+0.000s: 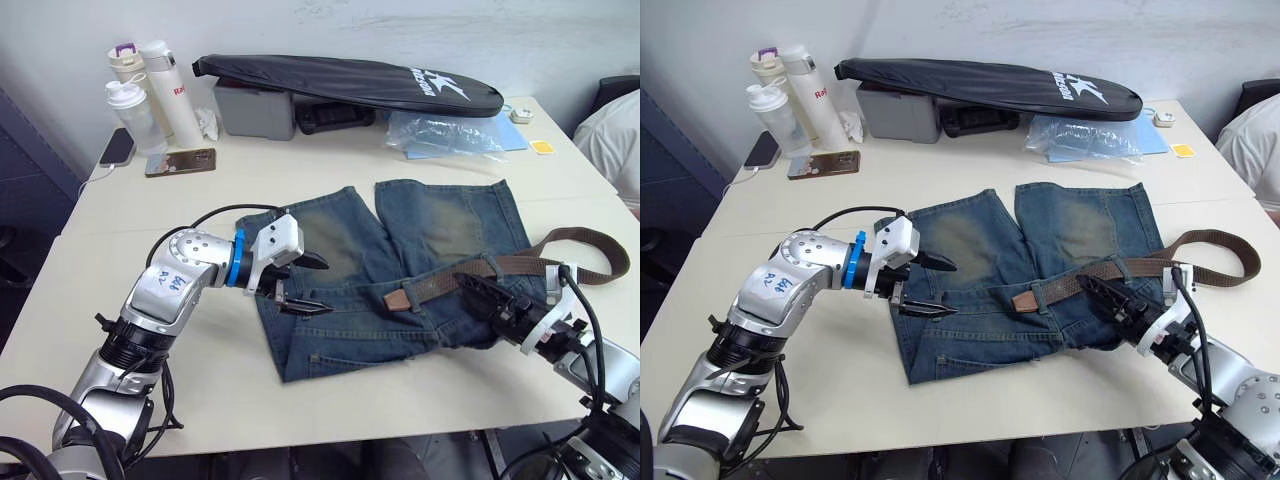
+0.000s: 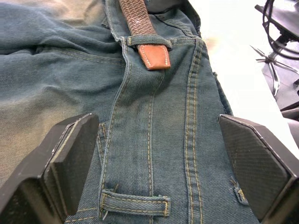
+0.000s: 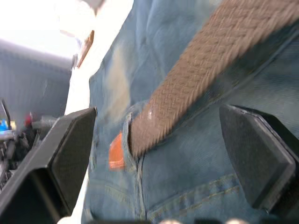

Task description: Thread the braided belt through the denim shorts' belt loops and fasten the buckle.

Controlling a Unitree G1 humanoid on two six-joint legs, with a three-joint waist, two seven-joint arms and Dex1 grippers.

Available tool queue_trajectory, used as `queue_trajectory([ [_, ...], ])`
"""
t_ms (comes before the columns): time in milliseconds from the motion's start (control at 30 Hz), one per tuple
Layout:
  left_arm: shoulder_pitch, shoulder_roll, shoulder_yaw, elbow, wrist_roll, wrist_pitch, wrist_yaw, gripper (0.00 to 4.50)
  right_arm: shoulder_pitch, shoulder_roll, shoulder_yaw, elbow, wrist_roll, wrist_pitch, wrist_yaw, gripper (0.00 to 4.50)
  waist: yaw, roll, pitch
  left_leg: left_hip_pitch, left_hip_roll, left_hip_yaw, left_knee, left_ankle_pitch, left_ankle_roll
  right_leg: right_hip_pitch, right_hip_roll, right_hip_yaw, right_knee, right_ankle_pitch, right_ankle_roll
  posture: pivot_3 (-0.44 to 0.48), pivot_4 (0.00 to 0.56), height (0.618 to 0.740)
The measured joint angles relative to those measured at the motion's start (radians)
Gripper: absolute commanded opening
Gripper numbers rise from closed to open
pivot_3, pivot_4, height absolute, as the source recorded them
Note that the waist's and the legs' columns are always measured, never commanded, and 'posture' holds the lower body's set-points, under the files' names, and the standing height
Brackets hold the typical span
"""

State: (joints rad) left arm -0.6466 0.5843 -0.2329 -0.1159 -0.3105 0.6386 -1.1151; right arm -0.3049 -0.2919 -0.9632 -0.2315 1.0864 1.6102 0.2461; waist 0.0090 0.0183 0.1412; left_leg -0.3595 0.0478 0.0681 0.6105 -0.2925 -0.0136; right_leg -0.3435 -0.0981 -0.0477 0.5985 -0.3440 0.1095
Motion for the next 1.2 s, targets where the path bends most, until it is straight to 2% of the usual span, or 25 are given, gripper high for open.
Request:
queue_trajectory([
  [100, 0.005, 0.005, 0.021, -0.027, -0.006, 0.009, 0.01, 4.5, -0.037, 0.02, -0.036, 0.055, 0.037, -0.007, -0.046, 4.45, -0.007, 0.0, 0.0, 0.0, 0.0, 0.0, 0.0, 0.0, 0.0, 0.0, 0.0, 0.0, 0.0, 0.0, 0.0, 0.0, 0.15, 0.74],
  [333, 0.007, 0.007, 0.024, -0.029, -0.008, 0.017, 0.022, 4.5, -0.059, 0.024, -0.021, 0.093, 0.12, -0.046, -0.117, 4.45, -0.012, 0.0, 0.0, 0.0, 0.0, 0.0, -0.001, 0.0, 0.0, 0.0, 0.001, 0.0, -0.001, 0.0, 0.0, 0.0, 0.15, 0.74],
  [400, 0.011, 0.008, 0.025, -0.029, -0.008, 0.017, 0.024, 4.5, -0.058, 0.025, -0.01, 0.104, 0.132, -0.064, -0.131, 3.96, -0.012, 0.0, 0.0, 0.0, 0.0, 0.0, -0.001, 0.0, 0.0, 0.0, 0.001, 0.0, -0.001, 0.0, 0.0, 0.0, 0.15, 0.74],
  [467, 0.015, 0.009, 0.025, -0.029, -0.008, 0.017, 0.027, 4.5, -0.054, 0.03, 0.014, 0.126, 0.153, -0.095, -0.149, 3.29, -0.013, 0.0, 0.0, 0.0, 0.0, 0.0, -0.001, 0.0, 0.0, 0.0, 0.001, 0.001, -0.001, 0.0, 0.0, 0.0, 0.15, 0.74],
  [533, 0.016, 0.01, 0.025, -0.029, -0.008, 0.017, 0.03, 4.5, -0.043, 0.032, 0.033, 0.144, 0.169, -0.12, -0.161, 2.12, -0.012, 0.0, 0.0, 0.0, 0.001, 0.0, -0.001, 0.0, 0.0, 0.0, 0.001, 0.001, -0.001, 0.0, 0.0, 0.0, 0.15, 0.74],
  [567, 0.017, 0.011, 0.025, -0.029, -0.008, 0.017, 0.03, 4.5, -0.039, 0.032, 0.038, 0.147, 0.174, -0.128, -0.164, 1.75, -0.012, 0.0, 0.0, 0.0, 0.001, 0.0, -0.001, 0.0, 0.0, 0.0, 0.001, 0.001, -0.001, 0.0, 0.0, 0.0, 0.15, 0.74],
  [633, 0.018, 0.016, 0.025, -0.029, -0.008, 0.017, 0.03, 4.5, -0.014, 0.032, 0.061, 0.16, 0.197, -0.161, -0.175, 0.64, -0.012, 0.0, 0.0, 0.0, 0.001, 0.0, -0.002, 0.0, 0.0, 0.0, 0.001, 0.001, -0.002, 0.0, 0.0, 0.0, 0.15, 0.74],
  [667, 0.018, 0.018, 0.025, -0.029, -0.008, 0.017, 0.031, 4.5, -0.008, 0.032, 0.064, 0.162, 0.202, -0.17, -0.178, 0.25, -0.012, 0.0, 0.0, 0.0, 0.001, 0.0, -0.002, 0.0, 0.0, 0.0, 0.001, 0.001, -0.002, 0.0, 0.0, 0.0, 0.15, 0.74],
  [700, 0.018, 0.019, 0.025, -0.029, -0.008, 0.017, 0.031, 4.5, 0.001, 0.032, 0.07, 0.162, 0.214, -0.181, -0.183, 0.05, -0.012, 0.0, 0.0, 0.0, 0.001, 0.0, -0.002, 0.0, 0.0, 0.0, 0.001, 0.001, -0.002, 0.0, 0.0, 0.0, 0.15, 0.74],
  [1200, 0.025, 0.023, 0.027, -0.029, -0.008, 0.023, 0.038, 4.5, 0.124, 0.08, 0.318, 0.102, 0.408, -0.35, -0.276, 0.05, -0.017, 0.0, 0.0, 0.0, 0.002, 0.0, -0.007, 0.0, 0.0, -0.001, 0.002, 0.001, -0.004, 0.0, 0.0, 0.0, 0.15, 0.74],
])
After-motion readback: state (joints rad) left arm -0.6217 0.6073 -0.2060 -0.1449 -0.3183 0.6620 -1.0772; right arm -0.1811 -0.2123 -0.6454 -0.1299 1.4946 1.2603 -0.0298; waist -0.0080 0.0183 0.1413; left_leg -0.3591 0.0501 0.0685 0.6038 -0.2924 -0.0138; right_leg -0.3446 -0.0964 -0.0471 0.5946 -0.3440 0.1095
